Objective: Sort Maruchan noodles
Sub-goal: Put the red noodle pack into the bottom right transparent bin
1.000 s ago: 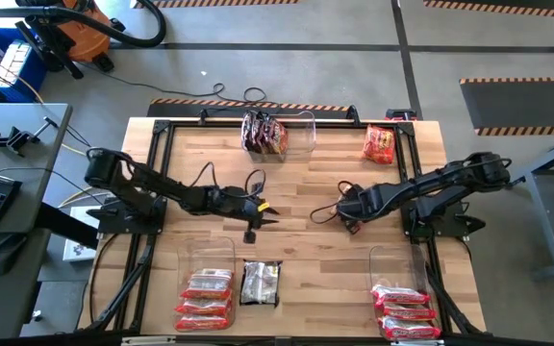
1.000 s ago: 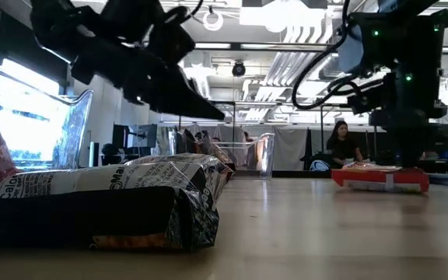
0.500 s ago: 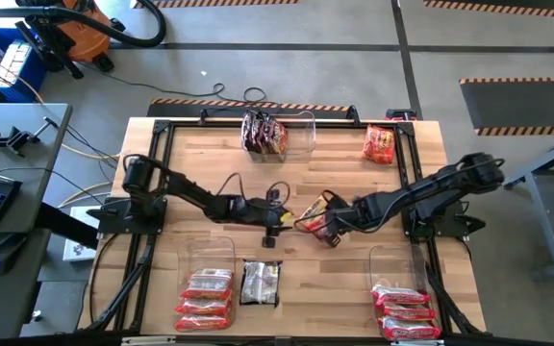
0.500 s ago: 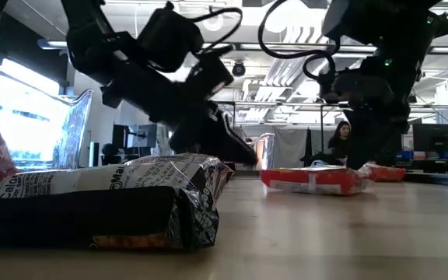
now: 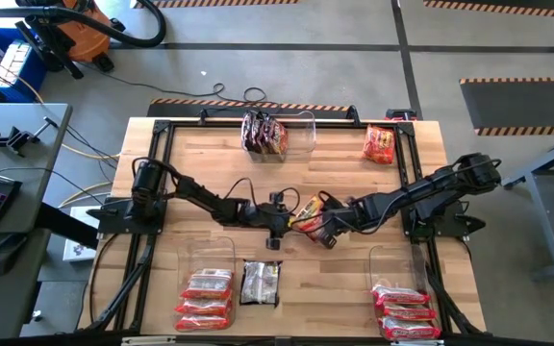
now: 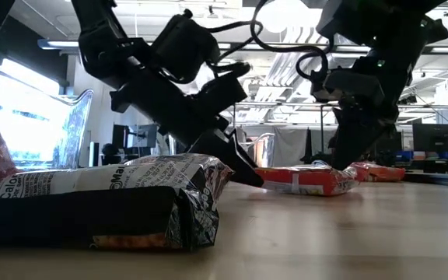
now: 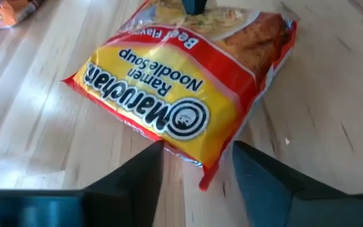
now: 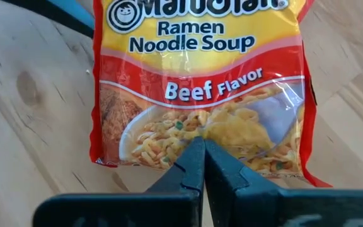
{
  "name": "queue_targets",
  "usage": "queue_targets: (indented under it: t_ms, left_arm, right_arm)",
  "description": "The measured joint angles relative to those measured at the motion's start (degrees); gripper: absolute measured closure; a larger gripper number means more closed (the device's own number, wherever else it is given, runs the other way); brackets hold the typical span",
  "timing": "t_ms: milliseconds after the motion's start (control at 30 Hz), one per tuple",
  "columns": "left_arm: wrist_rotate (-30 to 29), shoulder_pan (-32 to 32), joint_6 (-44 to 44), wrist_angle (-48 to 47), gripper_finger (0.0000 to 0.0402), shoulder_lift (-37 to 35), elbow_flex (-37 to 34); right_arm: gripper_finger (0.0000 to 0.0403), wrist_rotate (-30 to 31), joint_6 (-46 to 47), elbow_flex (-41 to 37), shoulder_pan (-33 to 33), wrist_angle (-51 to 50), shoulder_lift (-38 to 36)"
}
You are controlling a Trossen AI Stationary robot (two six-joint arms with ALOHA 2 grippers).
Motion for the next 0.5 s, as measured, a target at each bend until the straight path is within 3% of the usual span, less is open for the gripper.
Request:
queue_targets:
  t_ms: [200,300,500]
  left_arm:
    - [-0.30,0.04,4.49,-3.15,0.0322,-0.03,0.39]
    - [-4.30,-0.09,7.53,-3.13,0.0384,-0.03,0.41]
    - [-19.39,-2.74,18.92,2.43,0.0394,-0.03,0.20]
  right_arm:
    - [0.0402,1.06,-3.63,-0.01,0.18,1.80,0.02]
    - [0.0393,2.78,-7.43,1.22,0.81,1.66,0.07]
    - [0.0328,4.27,-15.57,8.81,1.77,-5.31,0.07]
